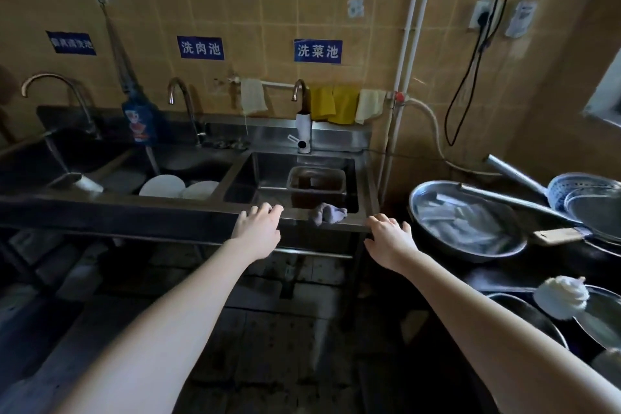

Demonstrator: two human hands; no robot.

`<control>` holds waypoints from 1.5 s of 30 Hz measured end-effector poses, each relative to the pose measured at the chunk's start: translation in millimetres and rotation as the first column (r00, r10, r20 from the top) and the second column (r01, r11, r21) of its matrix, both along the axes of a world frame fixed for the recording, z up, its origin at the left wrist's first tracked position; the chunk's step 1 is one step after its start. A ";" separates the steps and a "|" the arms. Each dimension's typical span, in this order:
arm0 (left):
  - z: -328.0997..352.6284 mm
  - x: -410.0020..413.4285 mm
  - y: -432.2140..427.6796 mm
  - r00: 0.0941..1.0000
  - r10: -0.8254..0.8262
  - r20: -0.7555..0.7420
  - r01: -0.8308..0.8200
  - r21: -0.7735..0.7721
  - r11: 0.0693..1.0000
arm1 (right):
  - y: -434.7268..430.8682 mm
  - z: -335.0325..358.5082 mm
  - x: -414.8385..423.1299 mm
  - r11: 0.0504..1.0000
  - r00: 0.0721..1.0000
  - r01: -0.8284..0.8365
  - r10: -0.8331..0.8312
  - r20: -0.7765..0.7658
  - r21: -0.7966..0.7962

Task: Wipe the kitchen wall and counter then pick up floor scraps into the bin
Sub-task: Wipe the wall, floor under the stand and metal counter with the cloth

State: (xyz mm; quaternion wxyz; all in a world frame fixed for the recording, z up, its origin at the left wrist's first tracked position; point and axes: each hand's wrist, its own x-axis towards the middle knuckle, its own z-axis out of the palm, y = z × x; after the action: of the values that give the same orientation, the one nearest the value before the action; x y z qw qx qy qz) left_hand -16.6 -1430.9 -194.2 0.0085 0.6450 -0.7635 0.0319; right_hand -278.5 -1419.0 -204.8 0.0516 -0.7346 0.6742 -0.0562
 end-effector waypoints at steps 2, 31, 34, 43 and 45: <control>-8.2 0.7 -36.9 1.000 -0.013 -0.009 0.014 0.015 1.000 | -33.4 -7.8 5.1 1.000 1.000 0.003 -0.002 0.019 -0.009; -108.0 28.2 -314.7 0.994 -0.092 -0.059 0.103 0.232 0.967 | -303.4 -152.9 87.0 0.954 0.992 0.058 -0.088 0.091 0.294; -114.8 25.5 -315.3 0.991 -0.099 -0.091 0.119 0.264 0.957 | -300.2 -159.6 85.0 0.949 0.993 0.088 -0.106 0.044 0.303; -115.5 3.9 -311.6 0.984 -0.132 -0.118 0.163 0.301 0.940 | -281.6 -157.7 73.3 0.944 0.985 0.040 -0.092 0.143 0.328; -115.2 -6.5 -308.7 0.980 -0.155 -0.124 0.187 0.306 0.934 | -270.4 -156.4 67.2 0.955 0.981 0.043 -0.096 0.171 0.294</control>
State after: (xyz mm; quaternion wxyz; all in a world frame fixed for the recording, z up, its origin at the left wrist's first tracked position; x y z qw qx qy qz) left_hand -23.1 -1739.7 -309.4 -0.0545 0.5698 -0.8107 -0.1232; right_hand -211.3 -1689.4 -361.3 0.2179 -0.6866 0.6931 -0.0263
